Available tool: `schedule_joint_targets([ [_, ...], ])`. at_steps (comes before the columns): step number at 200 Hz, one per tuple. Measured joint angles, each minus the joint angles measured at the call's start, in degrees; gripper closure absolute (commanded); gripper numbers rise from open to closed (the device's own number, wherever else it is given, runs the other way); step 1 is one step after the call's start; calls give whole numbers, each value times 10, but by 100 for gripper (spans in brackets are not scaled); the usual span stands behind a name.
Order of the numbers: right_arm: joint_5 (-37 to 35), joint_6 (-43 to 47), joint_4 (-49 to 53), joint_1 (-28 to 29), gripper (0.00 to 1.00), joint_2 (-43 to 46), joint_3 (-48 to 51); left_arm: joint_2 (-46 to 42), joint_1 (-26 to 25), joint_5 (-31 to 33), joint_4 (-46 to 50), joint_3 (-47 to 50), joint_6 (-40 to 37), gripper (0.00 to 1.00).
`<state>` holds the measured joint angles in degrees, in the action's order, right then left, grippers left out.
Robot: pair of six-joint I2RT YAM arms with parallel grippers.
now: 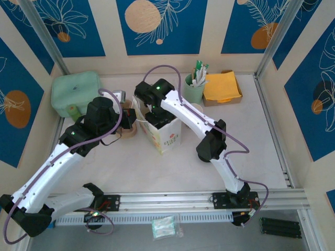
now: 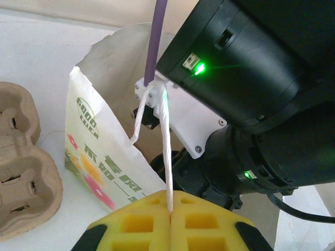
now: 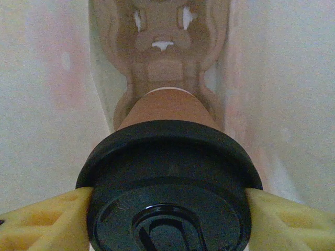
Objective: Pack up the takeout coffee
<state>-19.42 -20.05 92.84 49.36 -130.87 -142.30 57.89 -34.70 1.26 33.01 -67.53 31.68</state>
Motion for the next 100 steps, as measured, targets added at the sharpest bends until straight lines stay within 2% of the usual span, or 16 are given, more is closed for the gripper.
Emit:
schedule_joint_targets([
  [100,10,2,0,0,35,0,8,-1,0,0,0,0,0,100],
])
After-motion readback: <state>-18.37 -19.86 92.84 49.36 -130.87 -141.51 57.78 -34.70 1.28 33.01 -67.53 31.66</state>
